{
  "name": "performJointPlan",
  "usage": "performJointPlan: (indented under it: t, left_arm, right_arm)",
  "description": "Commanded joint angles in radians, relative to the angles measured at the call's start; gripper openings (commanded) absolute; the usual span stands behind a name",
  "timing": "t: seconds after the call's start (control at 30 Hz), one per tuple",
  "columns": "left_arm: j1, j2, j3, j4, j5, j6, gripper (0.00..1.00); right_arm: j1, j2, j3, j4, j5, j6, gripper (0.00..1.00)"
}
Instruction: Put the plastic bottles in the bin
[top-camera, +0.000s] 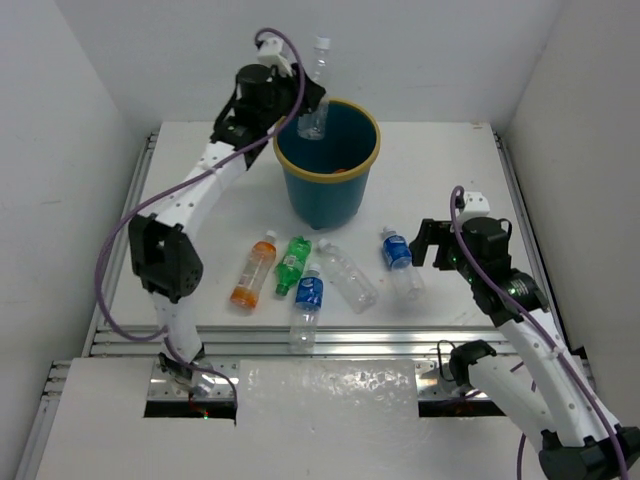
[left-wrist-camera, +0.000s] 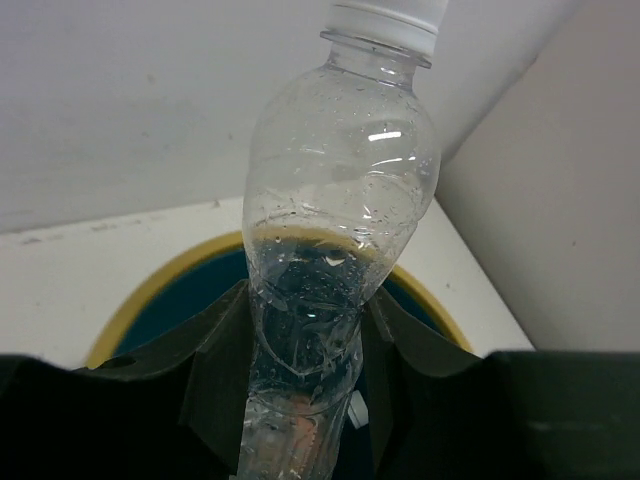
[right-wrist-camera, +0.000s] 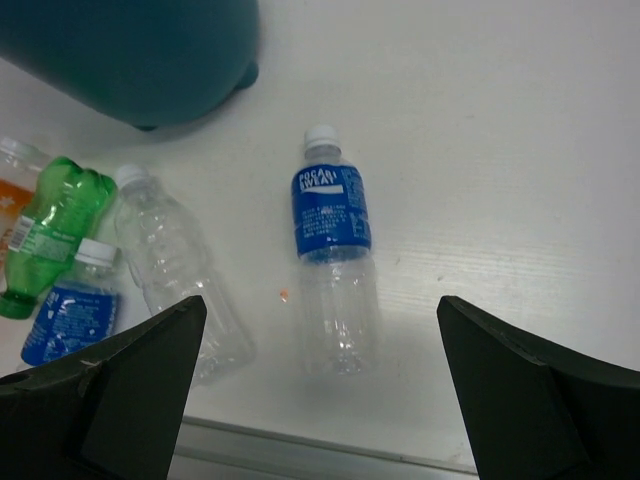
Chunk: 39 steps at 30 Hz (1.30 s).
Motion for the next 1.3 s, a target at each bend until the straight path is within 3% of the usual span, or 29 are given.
performJointPlan:
  t: [0.0, 0.03, 0.1, 0.13, 0.23, 0.27, 0.3, 0.47, 0.63, 0.83, 1.0, 1.17, 1.2, 1.27]
  left_arm:
    - [-0.039, 0.042, 0.124, 0.068, -0.006, 0.05, 0.14]
    - [-0.045, 0.053, 0.131, 0.068, -0.014, 0.048, 0.18]
    - [-0.057, 0.062, 0.12, 0.031, -0.032, 0.045, 0.38]
    - [-0.065, 0.061, 0.114, 0.025, -0.051, 0.045, 0.53]
    - [-0.088, 0.036, 0.092, 0.013, -0.083, 0.054, 0.74]
    - [-0.094, 0.024, 0.086, 0.011, -0.088, 0.057, 0.91]
    - [-0.103, -0.002, 0.079, 0.011, -0.094, 0.059, 0.99]
    - [-0.111, -0.096, 0.112, -0.03, -0.103, 0.053, 1.0]
    - [-0.112, -0.257, 0.115, -0.188, -0.163, 0.005, 1.0]
    - [-0.111, -0.622, -0.265, -0.236, -0.142, -0.082, 1.0]
    - [-0.112, -0.852, -0.601, -0.207, -0.04, -0.123, 1.0]
    - [-0.115, -0.89, -0.757, -0.228, 0.079, -0.146, 1.0]
    - [-0.116, -0.903, -0.78, -0.208, 0.086, -0.153, 1.0]
    - [-0.119, -0.939, -0.845, -0.174, 0.135, -0.176, 1.0]
  right_arm:
    - [0.0, -0.02, -0.02, -0.019, -0.014, 0.005, 0.99]
    - [0.002, -0.02, -0.026, -0.022, -0.014, 0.005, 0.99]
    - [0.002, -0.019, -0.047, -0.021, -0.026, 0.005, 0.99]
    - [0.002, -0.006, -0.052, -0.015, -0.034, 0.005, 0.99]
    - [0.0, 0.029, -0.064, -0.001, -0.051, 0.004, 0.99]
    - [0.002, 0.044, -0.063, 0.004, -0.057, 0.008, 0.99]
    - [0.002, 0.07, -0.06, 0.007, -0.063, 0.008, 0.99]
    - [0.002, 0.136, -0.064, 0.057, -0.066, 0.016, 0.99]
    - [0.0, 0.356, -0.017, 0.083, -0.062, -0.002, 0.95]
    - [0.0, 0.569, 0.008, 0.099, -0.043, -0.005, 0.87]
    - [-0.009, 0.638, -0.049, 0.171, -0.065, -0.005, 0.62]
    - [-0.014, 0.646, -0.072, 0.203, -0.144, -0.001, 0.62]
    - [-0.014, 0.64, -0.078, 0.208, -0.149, -0.001, 0.46]
    - [-0.015, 0.612, -0.104, 0.217, -0.157, -0.002, 0.28]
